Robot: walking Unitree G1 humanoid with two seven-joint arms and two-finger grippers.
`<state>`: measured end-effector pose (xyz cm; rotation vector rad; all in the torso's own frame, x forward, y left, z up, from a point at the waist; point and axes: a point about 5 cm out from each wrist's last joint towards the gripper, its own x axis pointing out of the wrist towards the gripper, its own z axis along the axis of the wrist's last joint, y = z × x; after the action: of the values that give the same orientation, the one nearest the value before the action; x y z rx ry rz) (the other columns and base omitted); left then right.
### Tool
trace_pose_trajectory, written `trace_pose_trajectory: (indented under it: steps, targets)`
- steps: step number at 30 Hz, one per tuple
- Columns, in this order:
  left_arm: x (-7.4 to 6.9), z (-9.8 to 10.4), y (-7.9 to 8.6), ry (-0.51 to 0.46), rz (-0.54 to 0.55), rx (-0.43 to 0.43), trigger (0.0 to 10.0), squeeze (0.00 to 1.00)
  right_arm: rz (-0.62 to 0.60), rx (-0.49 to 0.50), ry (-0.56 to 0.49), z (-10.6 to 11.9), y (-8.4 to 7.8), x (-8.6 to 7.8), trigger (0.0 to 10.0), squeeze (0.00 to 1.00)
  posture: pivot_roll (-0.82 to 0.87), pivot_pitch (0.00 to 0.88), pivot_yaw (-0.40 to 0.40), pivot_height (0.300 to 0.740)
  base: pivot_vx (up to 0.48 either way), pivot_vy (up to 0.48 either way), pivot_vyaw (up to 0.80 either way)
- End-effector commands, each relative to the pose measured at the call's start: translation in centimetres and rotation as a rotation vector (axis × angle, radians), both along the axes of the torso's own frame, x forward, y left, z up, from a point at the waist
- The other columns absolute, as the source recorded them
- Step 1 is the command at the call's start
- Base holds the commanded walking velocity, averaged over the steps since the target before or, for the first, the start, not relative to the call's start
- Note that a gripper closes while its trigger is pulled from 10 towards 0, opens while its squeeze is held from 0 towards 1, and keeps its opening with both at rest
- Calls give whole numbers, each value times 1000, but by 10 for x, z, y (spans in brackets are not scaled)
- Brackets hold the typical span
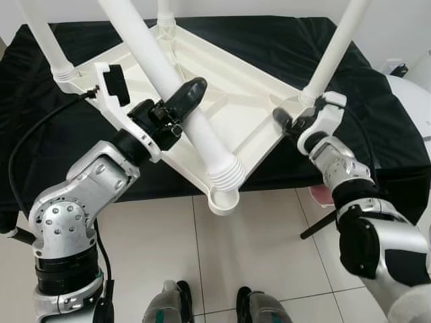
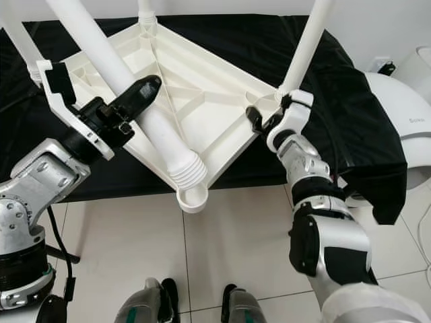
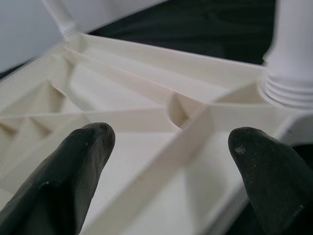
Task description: Building children table
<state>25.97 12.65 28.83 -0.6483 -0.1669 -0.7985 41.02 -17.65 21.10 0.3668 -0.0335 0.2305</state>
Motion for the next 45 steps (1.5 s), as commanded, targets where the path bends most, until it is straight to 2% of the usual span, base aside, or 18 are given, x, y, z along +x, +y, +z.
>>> trace_pose_trajectory:
  steps: [1, 6, 14, 24, 27, 30, 32, 39, 45]
  targets:
    - [-7, 6, 0, -43, -3, -3, 10000, 0, 51, 3, -11, 0, 8, 1, 10000, 0, 37, 183, -18, 740, 0, 0, 0]
    - [-7, 7, 0, -45, -2, -4, 10000, 0, 81, 14, 3, -1, 20, 3, 10000, 0, 36, 187, -16, 740, 0, 0, 0]
    - [-7, 8, 1, -47, 3, -6, 10000, 0, 60, 13, -21, 0, 18, 4, 10000, 0, 41, 188, -19, 740, 0, 0, 0]
    - [-7, 6, 0, -38, -9, -8, 10000, 0, 103, -6, -69, -1, 23, -1, 10000, 0, 25, 194, -18, 740, 0, 0, 0]
    - [-7, 6, 0, -36, -12, -11, 10000, 0, 61, -8, -107, 2, 22, -3, 10000, 0, 22, 192, -20, 740, 0, 0, 0]
    - [-8, 5, -1, -33, -15, -15, 10000, 0, -43, 6, -123, -1, 22, -8, 10000, 0, 19, 188, -21, 740, 0, 0, 0]
    - [-8, 5, -1, -33, -15, -15, 10000, 0, -43, 6, -123, -1, 22, -8, 10000, 0, 19, 188, -21, 740, 0, 0, 0]
    - [-8, 4, -2, -30, -18, -19, 10000, 0, -226, -32, -72, -22, 24, -20, 10000, 0, 16, 185, -21, 740, 0, 0, 0]
    - [-8, 4, -1, -30, -19, -19, 10000, 0, -259, -47, -47, -29, 28, -27, 10000, 0, 16, 184, -22, 740, 0, 0, 0]
